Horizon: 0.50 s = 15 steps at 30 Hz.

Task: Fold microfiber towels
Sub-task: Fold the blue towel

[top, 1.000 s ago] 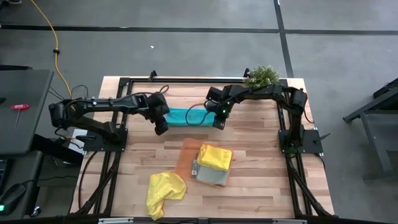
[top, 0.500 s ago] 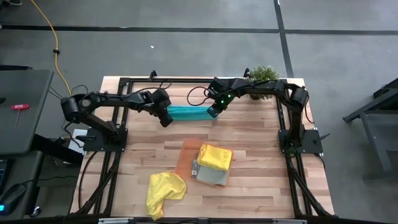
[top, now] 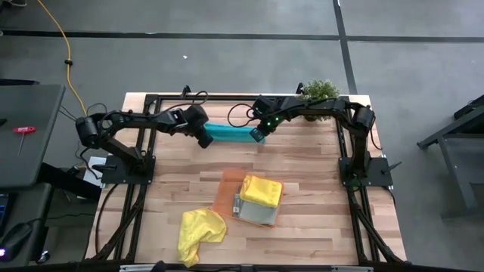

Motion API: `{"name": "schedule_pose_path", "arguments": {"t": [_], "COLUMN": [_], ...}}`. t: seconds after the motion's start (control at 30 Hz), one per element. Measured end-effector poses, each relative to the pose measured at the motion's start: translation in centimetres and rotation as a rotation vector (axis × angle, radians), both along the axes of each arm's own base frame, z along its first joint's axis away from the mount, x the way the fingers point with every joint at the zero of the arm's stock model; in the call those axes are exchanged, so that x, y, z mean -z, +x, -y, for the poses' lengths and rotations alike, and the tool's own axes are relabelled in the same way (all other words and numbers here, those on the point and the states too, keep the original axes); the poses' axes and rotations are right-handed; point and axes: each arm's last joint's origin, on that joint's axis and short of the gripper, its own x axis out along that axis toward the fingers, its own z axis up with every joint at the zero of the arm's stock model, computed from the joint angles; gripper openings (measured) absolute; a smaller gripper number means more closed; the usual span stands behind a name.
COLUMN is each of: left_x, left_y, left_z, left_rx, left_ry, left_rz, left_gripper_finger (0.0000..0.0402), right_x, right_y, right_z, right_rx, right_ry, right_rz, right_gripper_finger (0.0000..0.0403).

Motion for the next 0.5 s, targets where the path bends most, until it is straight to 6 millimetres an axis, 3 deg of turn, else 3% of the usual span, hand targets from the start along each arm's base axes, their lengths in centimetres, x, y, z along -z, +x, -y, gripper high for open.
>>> {"name": "schedule_pose_path", "arguments": {"t": [0.1,0.3,0.5], "left_x": [-0.1,-0.3,-3.0], "left_y": [-0.3,-0.9,-1.0], "left_z": [-0.3,-1.1,-2.8], "left_rx": [-0.011,-0.009,0.025], "left_ry": [0.008,0.016,0.085], "left_rz": [0.0,-0.03,-0.028], "left_gripper_finger": [0.0028,0.0089,0.0146], "right_x": [0.0,-0.1,-1.1], "right_y": [-0.1,-0.4,-1.1], "right_z": [0.4,1.2,1.7], "right_rx": [0.041,0.056,0.052], "right_ry": [-0.039,-0.103,-0.114], "right_rz": [-0.005,-0.028,-0.02], "right_gripper_finger": [0.0042,0.0151,0.0226]}}
